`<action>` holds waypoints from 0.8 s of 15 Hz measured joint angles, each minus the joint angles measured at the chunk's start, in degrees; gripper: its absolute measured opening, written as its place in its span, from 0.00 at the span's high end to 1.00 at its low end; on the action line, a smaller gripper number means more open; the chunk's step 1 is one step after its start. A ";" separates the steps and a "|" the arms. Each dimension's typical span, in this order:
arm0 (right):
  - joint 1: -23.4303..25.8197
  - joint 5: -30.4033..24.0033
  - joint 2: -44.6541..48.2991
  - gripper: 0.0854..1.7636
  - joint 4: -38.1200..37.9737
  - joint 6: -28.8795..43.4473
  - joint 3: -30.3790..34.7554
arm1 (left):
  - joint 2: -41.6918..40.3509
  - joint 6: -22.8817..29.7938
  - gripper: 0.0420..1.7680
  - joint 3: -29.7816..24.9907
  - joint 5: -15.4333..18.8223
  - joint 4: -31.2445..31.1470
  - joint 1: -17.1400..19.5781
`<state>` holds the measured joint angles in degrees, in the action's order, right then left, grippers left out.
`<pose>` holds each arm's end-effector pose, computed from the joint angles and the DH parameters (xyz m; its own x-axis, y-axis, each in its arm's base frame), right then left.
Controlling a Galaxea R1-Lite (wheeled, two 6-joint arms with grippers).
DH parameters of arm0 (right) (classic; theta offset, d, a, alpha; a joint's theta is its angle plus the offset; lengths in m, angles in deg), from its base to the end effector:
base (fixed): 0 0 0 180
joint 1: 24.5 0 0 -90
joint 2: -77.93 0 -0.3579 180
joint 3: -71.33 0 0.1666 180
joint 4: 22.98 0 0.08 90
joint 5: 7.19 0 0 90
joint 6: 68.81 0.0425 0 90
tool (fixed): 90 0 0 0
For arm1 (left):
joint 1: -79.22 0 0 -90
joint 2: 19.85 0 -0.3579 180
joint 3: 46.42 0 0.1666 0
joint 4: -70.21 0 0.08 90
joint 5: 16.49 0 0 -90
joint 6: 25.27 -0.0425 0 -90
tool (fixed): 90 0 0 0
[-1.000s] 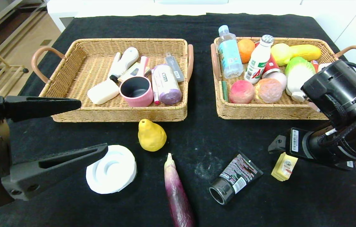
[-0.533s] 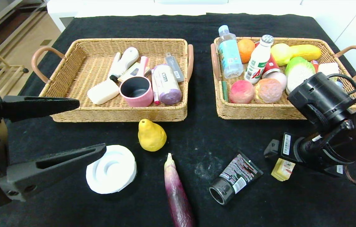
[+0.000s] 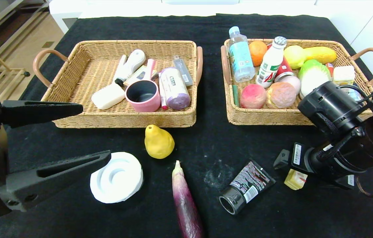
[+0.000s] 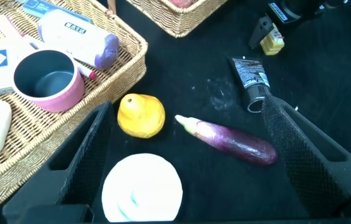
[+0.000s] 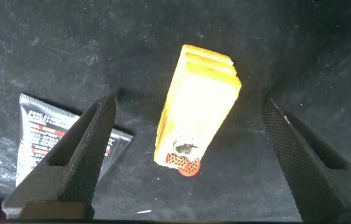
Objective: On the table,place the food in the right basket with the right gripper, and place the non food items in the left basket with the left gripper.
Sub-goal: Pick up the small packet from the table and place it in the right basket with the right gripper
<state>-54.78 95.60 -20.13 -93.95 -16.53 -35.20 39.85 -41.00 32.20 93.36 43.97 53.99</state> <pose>0.2388 0.1285 0.2712 0.5005 0.0359 -0.8650 0.3591 0.9005 0.2451 0.0807 -0.0540 0.3477 0.6992 -0.7048 -0.1198 0.7104 0.6661 0.2273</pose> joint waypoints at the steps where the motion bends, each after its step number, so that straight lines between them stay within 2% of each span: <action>1: 0.16 -0.02 -0.04 0.03 0.01 0.06 0.01 | 0.00 0.00 0.03 0.00 0.00 0.02 0.00; 4: 0.29 -0.09 -0.21 0.03 0.00 0.06 0.06 | 0.00 -0.01 0.03 0.00 0.00 0.04 0.00; 7: 0.24 0.05 -0.37 0.33 0.04 0.11 0.23 | -0.16 0.00 0.03 0.00 0.00 0.13 0.00; 11: 0.22 0.00 -0.37 0.60 0.06 0.13 0.30 | -0.22 0.00 0.03 0.00 0.00 0.15 0.00; 12: 0.24 -0.02 -0.32 0.82 0.09 0.16 0.30 | -0.22 0.00 0.03 0.00 -0.01 0.15 0.00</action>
<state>-54.54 95.58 -20.45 -93.86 -16.37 -34.89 39.63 -41.00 32.20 93.35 44.12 53.99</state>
